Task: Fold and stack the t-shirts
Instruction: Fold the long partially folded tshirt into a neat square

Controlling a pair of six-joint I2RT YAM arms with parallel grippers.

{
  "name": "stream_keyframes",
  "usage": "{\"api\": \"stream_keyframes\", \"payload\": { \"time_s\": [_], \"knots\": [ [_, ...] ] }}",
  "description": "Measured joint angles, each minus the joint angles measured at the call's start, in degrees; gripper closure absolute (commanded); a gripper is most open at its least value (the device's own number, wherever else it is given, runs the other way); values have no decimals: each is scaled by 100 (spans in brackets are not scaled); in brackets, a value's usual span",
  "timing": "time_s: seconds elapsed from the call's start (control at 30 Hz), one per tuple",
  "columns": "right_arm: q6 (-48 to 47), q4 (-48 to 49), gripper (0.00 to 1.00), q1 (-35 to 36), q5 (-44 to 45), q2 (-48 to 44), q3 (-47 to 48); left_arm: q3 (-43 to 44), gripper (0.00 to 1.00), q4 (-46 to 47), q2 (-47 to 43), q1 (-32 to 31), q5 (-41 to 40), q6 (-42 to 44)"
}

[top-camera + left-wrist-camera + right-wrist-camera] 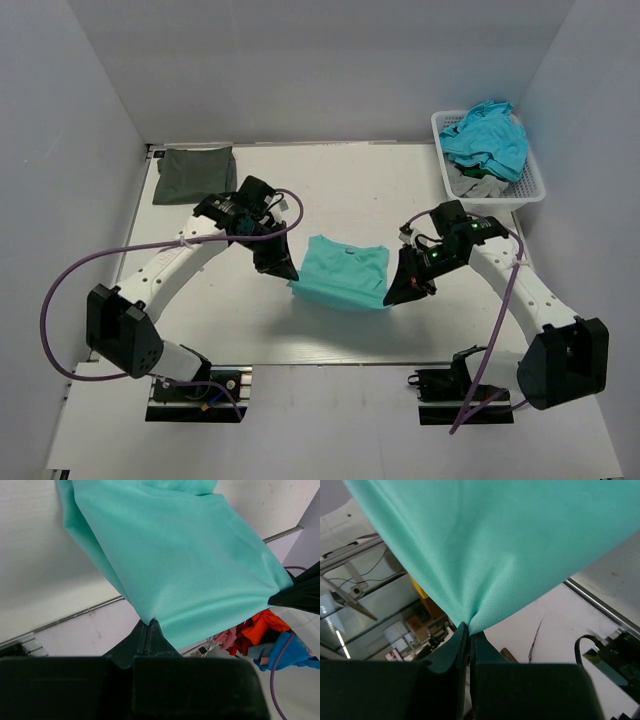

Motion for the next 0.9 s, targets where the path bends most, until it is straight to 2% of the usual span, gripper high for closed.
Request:
{"api": "stream_keyframes", "payload": {
  "time_s": [0.17,0.3,0.43,0.63,0.9],
  "knots": [
    [-140,254,100,-243,-682,415,-11,37,100,350,177,111,-63,-90],
    [-203,529,100,-483,-1058,697,-48,616,100,358,535,149,-422,-199],
    [-179,918,100,-706,-1263,817,-48,1075,100,619,1012,184,-678,-286],
    [-129,1495,100,-1014,-1478,1215,-208,1187,100,925,1615,304,-815,-474],
    [131,2400,100,-1447,-1508,1821,-236,1338,100,1884,2151,455,-691,-754]
  ]
}}
